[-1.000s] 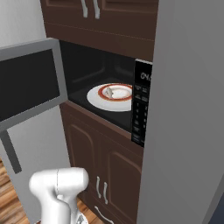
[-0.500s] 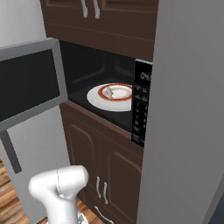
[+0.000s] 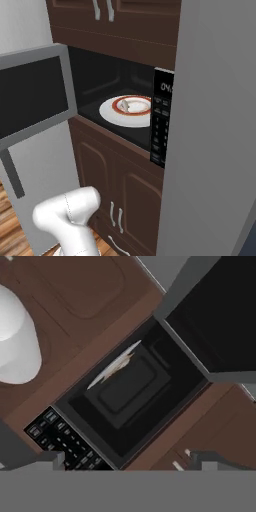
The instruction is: Transport the fish from the fridge to the microwave and turn on the microwave.
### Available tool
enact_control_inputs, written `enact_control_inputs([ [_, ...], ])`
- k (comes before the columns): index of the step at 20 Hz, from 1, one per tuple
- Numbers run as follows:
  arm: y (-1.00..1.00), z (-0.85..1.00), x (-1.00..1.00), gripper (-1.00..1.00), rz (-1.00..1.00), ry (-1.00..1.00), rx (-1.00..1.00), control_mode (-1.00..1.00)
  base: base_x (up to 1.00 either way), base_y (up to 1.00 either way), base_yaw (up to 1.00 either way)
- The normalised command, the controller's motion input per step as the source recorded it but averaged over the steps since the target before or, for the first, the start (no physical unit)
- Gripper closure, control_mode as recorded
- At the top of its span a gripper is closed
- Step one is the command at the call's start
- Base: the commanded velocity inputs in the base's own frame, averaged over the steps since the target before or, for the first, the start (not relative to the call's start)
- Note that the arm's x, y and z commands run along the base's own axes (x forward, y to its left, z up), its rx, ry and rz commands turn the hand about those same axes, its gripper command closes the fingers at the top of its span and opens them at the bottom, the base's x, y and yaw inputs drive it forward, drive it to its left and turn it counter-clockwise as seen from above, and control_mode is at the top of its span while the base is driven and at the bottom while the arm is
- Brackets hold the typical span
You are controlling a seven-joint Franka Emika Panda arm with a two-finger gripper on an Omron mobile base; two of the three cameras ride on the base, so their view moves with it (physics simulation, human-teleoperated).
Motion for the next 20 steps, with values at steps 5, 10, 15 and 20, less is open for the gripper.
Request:
enact_control_inputs([
  [5, 0.34, -0.31, 0.1, -1.0, 0.0, 0.0, -0.1, -1.0, 0.0, 0.0, 0.0],
  [10, 0.41, -0.29, 0.16, -1.0, 0.0, 0.0, -0.07, -1.0, 0.0, 0.0, 0.0],
  [15, 0.47, -0.28, 0.17, -1.0, 0.0, 0.02, -0.01, -1.0, 0.0, 0.0, 0.0],
  [20, 0.49, -0.27, 0.2, -1.0, 0.0, 0.01, 0.0, -1.0, 0.0, 0.0, 0.0],
])
